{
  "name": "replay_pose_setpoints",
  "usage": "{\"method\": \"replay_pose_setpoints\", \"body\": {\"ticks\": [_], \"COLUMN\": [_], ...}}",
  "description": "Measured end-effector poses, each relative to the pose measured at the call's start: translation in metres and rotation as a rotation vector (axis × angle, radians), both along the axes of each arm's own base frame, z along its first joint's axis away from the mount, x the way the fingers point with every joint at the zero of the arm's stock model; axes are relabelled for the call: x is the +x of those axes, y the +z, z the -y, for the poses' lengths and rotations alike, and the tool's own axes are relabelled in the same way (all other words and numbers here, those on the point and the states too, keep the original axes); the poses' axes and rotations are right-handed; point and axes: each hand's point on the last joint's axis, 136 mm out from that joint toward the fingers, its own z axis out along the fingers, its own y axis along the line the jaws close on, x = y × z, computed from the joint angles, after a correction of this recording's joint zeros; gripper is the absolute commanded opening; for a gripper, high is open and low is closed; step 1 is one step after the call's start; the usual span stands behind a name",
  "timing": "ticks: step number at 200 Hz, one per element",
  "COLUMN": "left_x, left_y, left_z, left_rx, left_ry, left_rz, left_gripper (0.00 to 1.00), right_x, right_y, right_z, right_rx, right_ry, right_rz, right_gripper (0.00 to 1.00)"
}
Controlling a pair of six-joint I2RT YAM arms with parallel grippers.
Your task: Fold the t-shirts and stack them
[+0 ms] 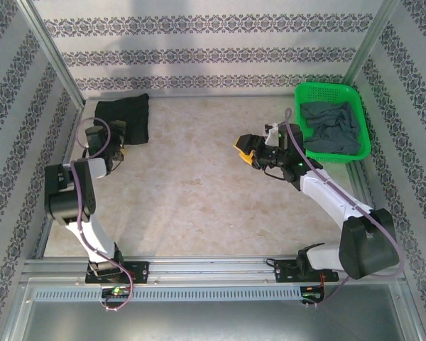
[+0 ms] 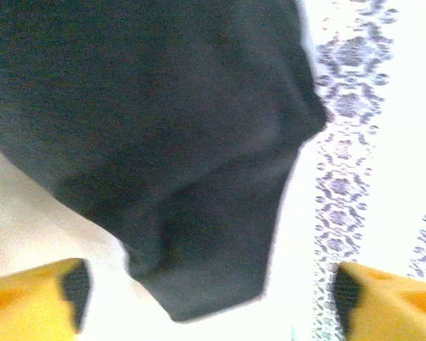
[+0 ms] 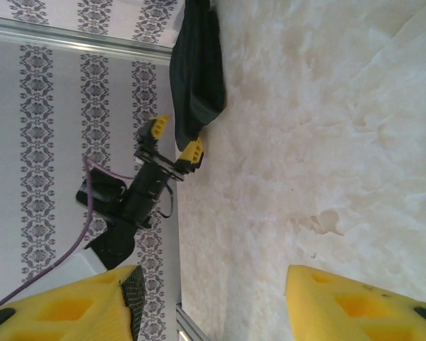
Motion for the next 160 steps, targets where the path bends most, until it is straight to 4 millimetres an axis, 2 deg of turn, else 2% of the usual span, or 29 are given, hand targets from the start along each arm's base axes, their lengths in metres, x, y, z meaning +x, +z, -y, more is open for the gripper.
{"method": "replay_pose_setpoints", "body": {"ticks": [5,7,8,9,12,26,39,53,66,86,100,124,135,142,160], "left_x": [-0.005,-0.006,-0.007,-0.008,-0.011,-0.028,-0.047,-0.072,-0.1,-0.146,-0.175,-0.205,-0.213,-0.217,-0.224], "left_y": [0.015,0.018,0.021,0.024,0.032,0.074,0.105,0.126,0.132,0.13,0.125,0.11,0.091,0.075,0.026], "left_z": [0.002,0.003,0.003,0.003,0.005,0.016,0.026,0.036,0.038,0.029,0.014,-0.011,-0.016,-0.017,-0.016], "left_rx": [0.031,0.039,0.047,0.051,0.07,0.162,0.232,0.294,0.35,0.471,0.589,0.839,0.958,1.017,1.12], "left_ry": [-0.013,-0.016,-0.018,-0.019,-0.029,-0.065,-0.089,-0.102,-0.088,-0.013,0.044,0.053,-0.003,-0.048,-0.177], "left_rz": [0.011,0.011,0.014,0.016,0.023,0.066,0.09,0.103,0.076,-0.041,-0.14,-0.26,-0.308,-0.338,-0.412], "left_gripper": [1.0,1.0,1.0,1.0,1.0,1.0,1.0,1.0,1.0,1.0,1.0,1.0,1.0,1.0,1.0], "right_x": [-0.001,-0.001,-0.002,-0.002,-0.003,-0.005,-0.005,-0.003,0.0,0.0,0.001,0.001,-0.004,-0.009,-0.023], "right_y": [0.004,0.006,0.006,0.007,0.011,0.028,0.041,0.044,0.037,0.025,0.02,0.01,-0.002,-0.016,-0.067], "right_z": [0.002,0.002,0.003,0.003,0.004,0.009,0.015,0.025,0.039,0.071,0.1,0.151,0.172,0.184,0.207], "right_rx": [-0.001,-0.004,-0.005,-0.005,-0.002,-0.005,-0.008,-0.038,-0.099,-0.252,-0.406,-0.682,-0.811,-0.896,-1.094], "right_ry": [-0.008,-0.01,-0.011,-0.012,-0.019,-0.038,-0.068,-0.109,-0.161,-0.261,-0.357,-0.495,-0.537,-0.552,-0.533], "right_rz": [0.014,0.026,0.029,0.032,0.038,0.104,0.152,0.173,0.174,0.156,0.147,0.201,0.258,0.285,0.304], "right_gripper": [0.73,0.78,0.88,0.93,0.97,0.98,0.98,0.98,0.98,0.98,0.98,0.98,0.98,0.98,0.98]}}
